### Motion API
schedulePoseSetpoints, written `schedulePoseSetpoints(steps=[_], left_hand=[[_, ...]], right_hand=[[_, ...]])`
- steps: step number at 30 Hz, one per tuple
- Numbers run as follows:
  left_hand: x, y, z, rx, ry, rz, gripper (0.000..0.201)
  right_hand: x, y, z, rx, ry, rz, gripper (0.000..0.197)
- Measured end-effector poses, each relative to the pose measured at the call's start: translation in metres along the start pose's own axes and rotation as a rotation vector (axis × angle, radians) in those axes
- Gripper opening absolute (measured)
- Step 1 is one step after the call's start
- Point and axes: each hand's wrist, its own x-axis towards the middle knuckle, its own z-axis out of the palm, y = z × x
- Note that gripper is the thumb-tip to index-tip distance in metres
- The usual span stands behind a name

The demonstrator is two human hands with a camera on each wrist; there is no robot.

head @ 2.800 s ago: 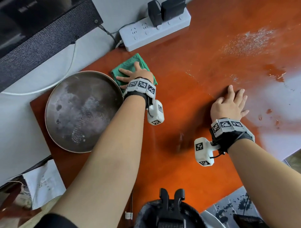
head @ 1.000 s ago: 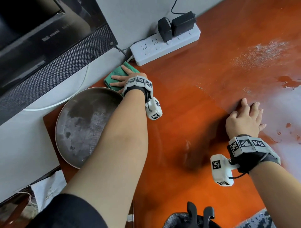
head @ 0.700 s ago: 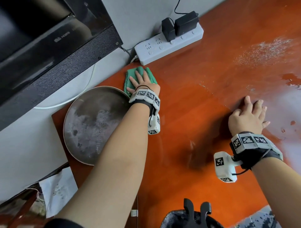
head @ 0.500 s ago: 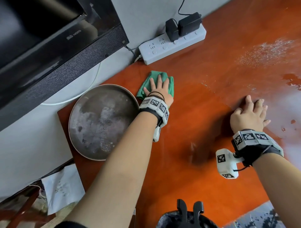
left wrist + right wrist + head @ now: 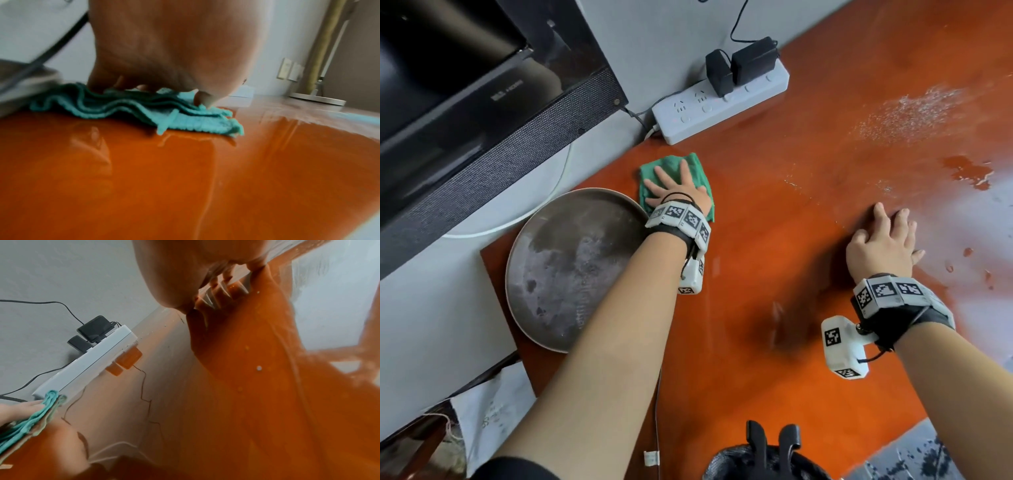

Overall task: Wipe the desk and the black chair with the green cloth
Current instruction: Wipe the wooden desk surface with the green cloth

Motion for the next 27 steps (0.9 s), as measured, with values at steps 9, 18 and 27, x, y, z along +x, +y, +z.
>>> schedulePoseSetpoints(steps=[9, 18, 27], left_hand=[[0.003, 0.030, -0.008, 0.014, -0.016, 0.014, 0.065], [-0.037, 0.042, 0.016, 0.407, -0.022, 0.769, 0.065], [-0.064, 0.004, 0.048, 0.425, 0.027, 0.709, 0.064]], right_hand=[[0.003, 0.002, -0.002, 0.011, 0.007, -0.004, 0.056], [0.001, 0.006, -0.012, -0.021, -0.016, -0.031, 0.057], [0.002, 0.009, -0.016, -0.063, -0.020, -0.059, 0.054]])
